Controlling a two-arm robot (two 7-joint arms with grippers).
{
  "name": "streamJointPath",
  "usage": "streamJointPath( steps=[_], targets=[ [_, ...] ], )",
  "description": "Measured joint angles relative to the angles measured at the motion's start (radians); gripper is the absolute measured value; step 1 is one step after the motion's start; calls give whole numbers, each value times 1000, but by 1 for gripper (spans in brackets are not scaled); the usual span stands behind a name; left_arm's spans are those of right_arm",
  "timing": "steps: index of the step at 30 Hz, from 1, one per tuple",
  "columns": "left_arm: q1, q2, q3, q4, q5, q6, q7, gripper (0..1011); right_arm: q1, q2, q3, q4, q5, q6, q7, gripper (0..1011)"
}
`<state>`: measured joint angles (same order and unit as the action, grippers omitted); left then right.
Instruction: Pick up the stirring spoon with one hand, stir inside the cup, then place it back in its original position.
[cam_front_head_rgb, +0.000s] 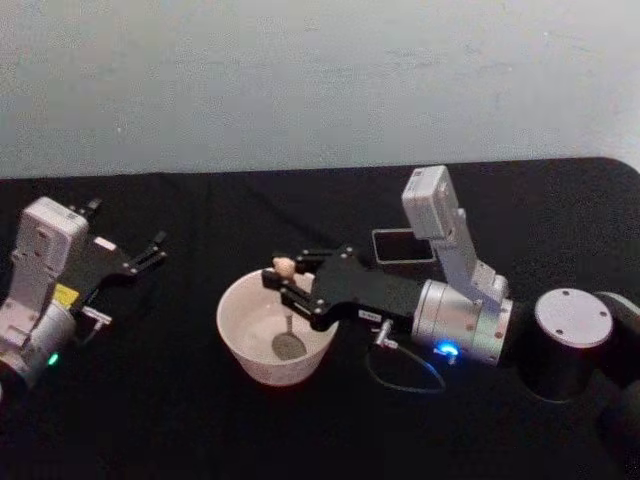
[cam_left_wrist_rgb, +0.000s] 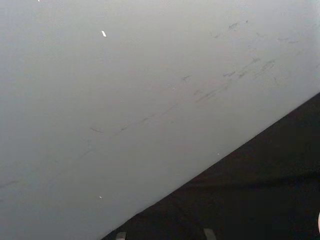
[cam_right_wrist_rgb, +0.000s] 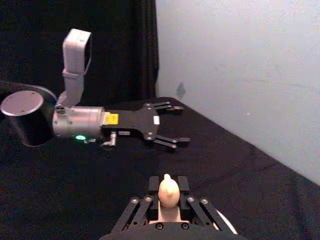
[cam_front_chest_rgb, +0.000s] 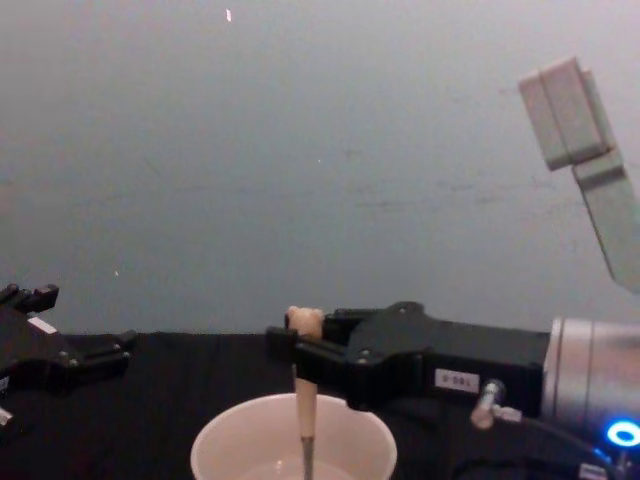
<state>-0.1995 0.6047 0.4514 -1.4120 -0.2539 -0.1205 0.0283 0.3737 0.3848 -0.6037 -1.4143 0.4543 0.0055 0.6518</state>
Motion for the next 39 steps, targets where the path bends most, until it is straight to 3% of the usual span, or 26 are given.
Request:
streamJointPath(
  steps=[12,19,27,39],
  targets=[
    [0,0,0,0,0,0,0,1001,49,-57,-33,54,3,-2,-6,215],
    [0,0,0,0,0,0,0,1001,80,-82,-25,97,-5,-9,-34,214],
    [0,0,0,0,0,0,0,1001,79,-74,1,97,0,-5,-54,214],
    [0,0,0,0,0,0,0,1001,32,-35,36,50,33,19,-69,214]
  ],
)
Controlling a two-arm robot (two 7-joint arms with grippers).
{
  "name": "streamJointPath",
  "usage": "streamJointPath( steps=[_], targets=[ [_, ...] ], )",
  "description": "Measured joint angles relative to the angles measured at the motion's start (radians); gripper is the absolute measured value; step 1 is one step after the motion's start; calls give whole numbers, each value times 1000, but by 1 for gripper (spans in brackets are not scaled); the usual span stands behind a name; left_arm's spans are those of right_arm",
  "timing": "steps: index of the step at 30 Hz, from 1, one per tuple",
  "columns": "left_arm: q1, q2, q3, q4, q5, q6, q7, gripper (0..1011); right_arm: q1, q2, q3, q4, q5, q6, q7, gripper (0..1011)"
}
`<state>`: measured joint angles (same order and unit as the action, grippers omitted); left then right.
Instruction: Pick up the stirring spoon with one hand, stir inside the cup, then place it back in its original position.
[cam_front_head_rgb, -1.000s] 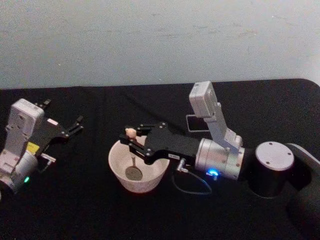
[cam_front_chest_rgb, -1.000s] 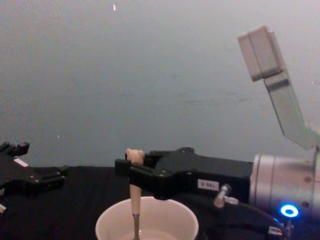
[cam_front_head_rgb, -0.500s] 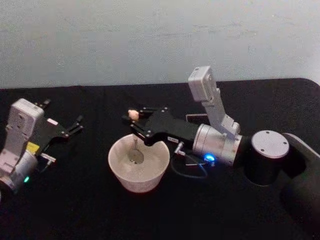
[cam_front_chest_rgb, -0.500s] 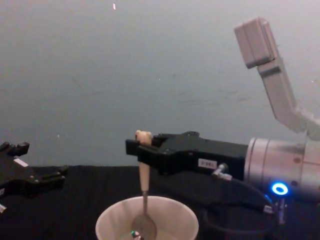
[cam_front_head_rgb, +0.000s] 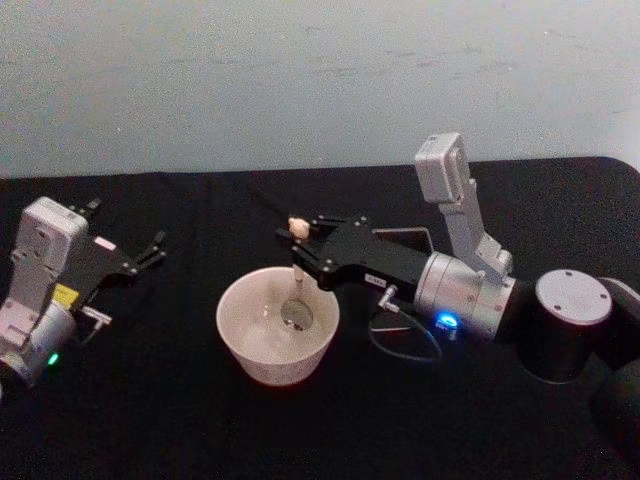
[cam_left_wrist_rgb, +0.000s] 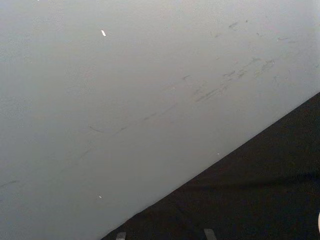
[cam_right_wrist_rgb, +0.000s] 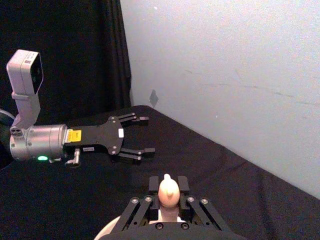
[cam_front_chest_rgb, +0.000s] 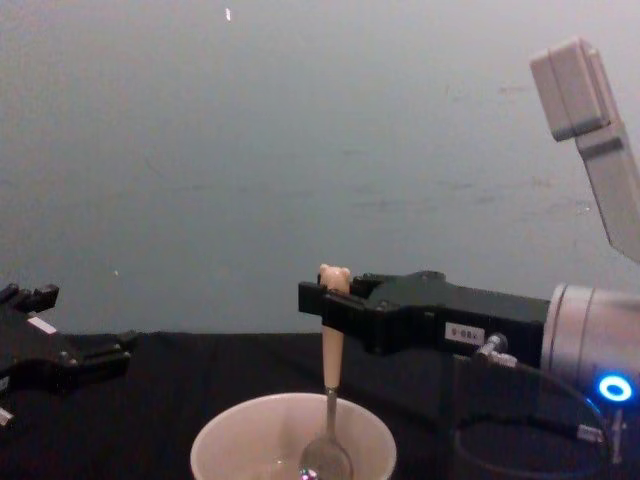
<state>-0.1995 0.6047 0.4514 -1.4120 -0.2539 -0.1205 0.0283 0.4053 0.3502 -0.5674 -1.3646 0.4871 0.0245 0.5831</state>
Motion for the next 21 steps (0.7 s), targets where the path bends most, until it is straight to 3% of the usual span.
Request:
streamJointPath(
  steps=[12,21],
  targets=[
    [0,0,0,0,0,0,0,1001,-9,9,2,-8,10,10,-2,214],
    [0,0,0,0,0,0,0,1001,-2,35,3,-6,22,7,32,214]
  ],
)
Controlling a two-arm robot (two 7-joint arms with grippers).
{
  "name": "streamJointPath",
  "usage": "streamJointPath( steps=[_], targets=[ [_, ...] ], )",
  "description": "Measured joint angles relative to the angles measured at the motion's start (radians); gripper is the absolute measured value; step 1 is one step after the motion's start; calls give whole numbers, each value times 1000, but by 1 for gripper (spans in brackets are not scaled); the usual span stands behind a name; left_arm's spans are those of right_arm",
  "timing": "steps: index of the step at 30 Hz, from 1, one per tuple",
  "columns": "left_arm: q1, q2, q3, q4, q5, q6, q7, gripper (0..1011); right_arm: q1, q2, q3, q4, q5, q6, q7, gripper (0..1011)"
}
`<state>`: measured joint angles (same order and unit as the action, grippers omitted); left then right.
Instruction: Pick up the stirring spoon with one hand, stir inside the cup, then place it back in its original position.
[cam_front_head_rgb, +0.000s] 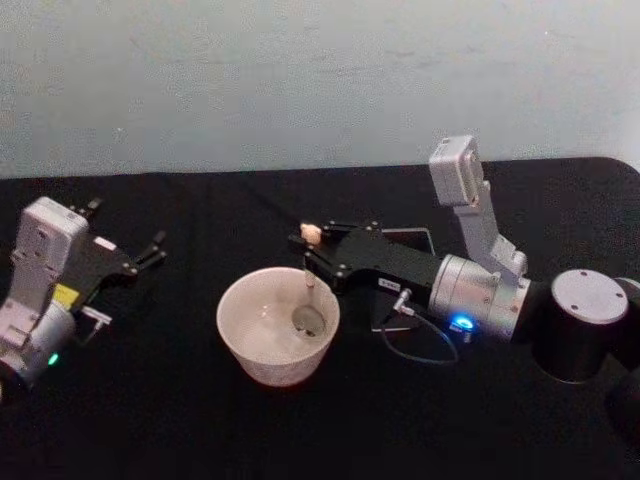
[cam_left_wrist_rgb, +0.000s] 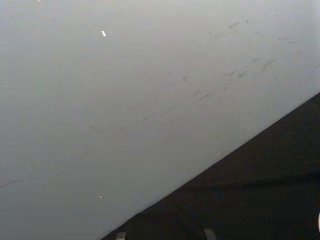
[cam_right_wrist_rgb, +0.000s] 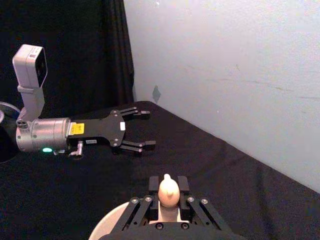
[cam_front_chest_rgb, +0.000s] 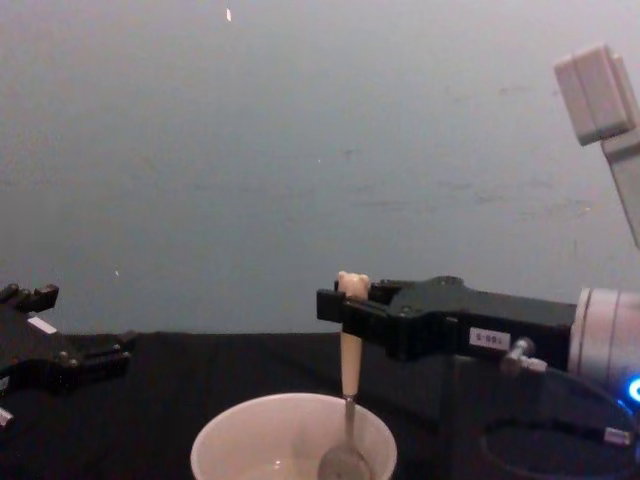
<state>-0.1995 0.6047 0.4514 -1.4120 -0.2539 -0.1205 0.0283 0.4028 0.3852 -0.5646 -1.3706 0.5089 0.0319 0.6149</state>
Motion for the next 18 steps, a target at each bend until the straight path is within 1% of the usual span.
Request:
streamJointPath(
  steps=[6,13,17,18],
  targets=[
    [0,0,0,0,0,0,0,1001,-5,12,4,-15,14,4,4,215],
    [0,0,0,0,0,0,0,1001,-10,15,19,-43,49,20,-2,214],
    [0,0,0,0,0,0,0,1001,-12,17,34,-64,81,32,-14,214],
    [0,0,0,0,0,0,0,1001,-12,19,42,-70,96,38,-18,214]
  ],
)
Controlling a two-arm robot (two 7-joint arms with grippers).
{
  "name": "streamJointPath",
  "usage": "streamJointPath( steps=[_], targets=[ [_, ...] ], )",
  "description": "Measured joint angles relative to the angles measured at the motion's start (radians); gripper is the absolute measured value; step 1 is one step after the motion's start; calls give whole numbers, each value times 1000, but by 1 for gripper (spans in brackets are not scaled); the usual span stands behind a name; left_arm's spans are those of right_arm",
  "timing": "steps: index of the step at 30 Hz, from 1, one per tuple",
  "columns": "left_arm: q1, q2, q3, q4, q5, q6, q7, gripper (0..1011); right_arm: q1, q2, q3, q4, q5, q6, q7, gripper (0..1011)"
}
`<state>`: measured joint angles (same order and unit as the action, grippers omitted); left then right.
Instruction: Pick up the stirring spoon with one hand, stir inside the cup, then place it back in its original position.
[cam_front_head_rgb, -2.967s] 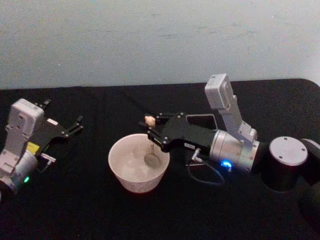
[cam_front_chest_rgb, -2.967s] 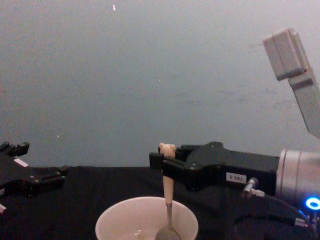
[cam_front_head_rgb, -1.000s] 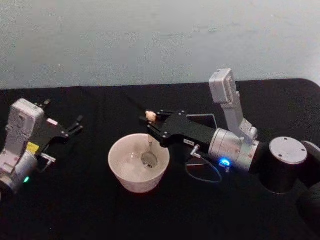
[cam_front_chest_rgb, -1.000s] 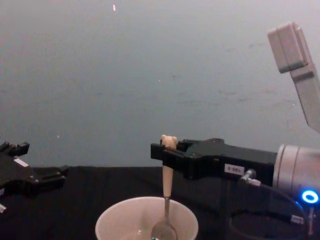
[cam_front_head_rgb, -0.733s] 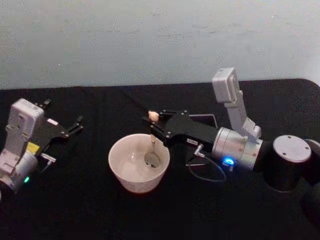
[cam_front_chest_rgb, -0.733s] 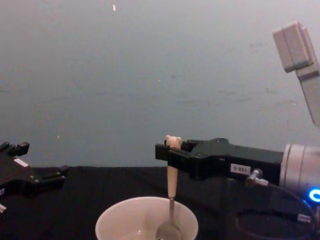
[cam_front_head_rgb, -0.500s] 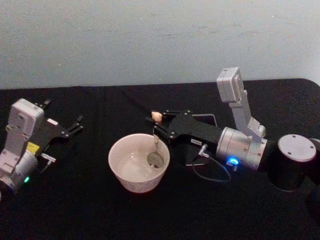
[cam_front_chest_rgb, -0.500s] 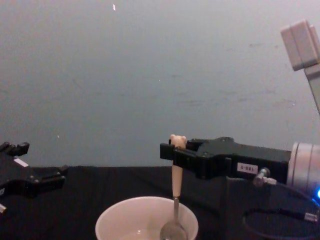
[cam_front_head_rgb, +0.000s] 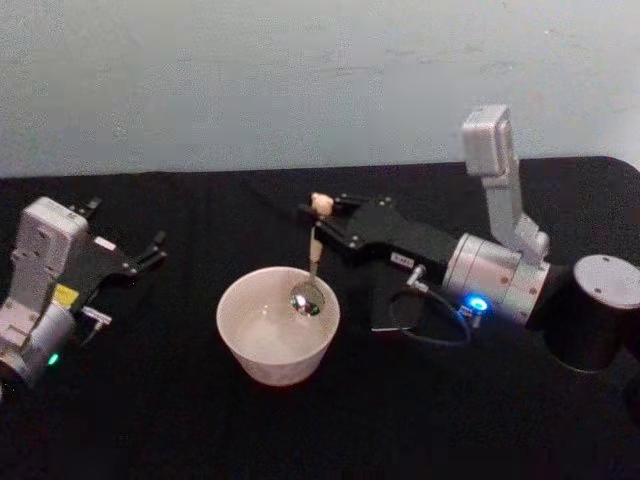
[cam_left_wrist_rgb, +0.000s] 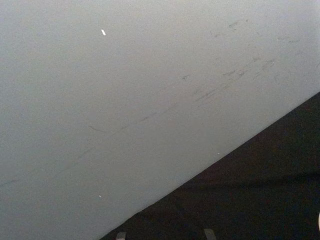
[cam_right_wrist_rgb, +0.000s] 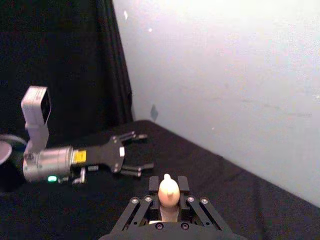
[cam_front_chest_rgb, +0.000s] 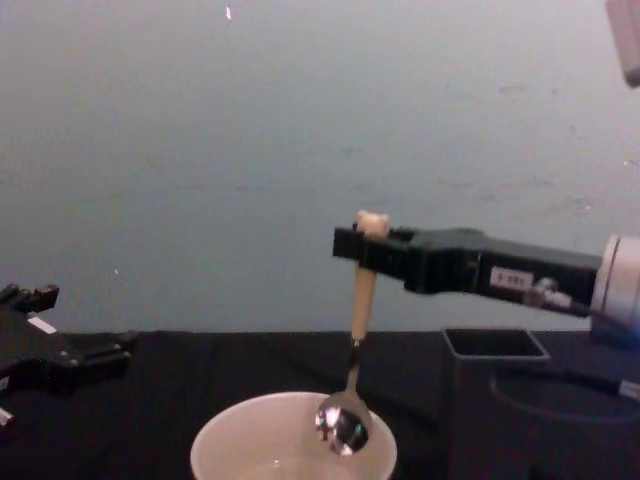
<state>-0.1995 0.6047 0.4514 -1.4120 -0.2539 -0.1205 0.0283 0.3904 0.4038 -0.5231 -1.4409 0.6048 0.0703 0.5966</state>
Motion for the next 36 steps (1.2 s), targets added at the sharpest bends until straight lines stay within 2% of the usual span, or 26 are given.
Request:
streamJointPath(
  steps=[8,17,25,36],
  targets=[
    [0,0,0,0,0,0,0,1001,0,7,28,-22,55,18,-25,214],
    [0,0,0,0,0,0,0,1001,-11,24,66,-61,122,43,-86,214],
    [0,0,0,0,0,0,0,1002,-24,61,81,-83,151,40,-86,214],
    [0,0,0,0,0,0,0,1001,-40,83,117,-104,212,30,-108,214]
  ],
)
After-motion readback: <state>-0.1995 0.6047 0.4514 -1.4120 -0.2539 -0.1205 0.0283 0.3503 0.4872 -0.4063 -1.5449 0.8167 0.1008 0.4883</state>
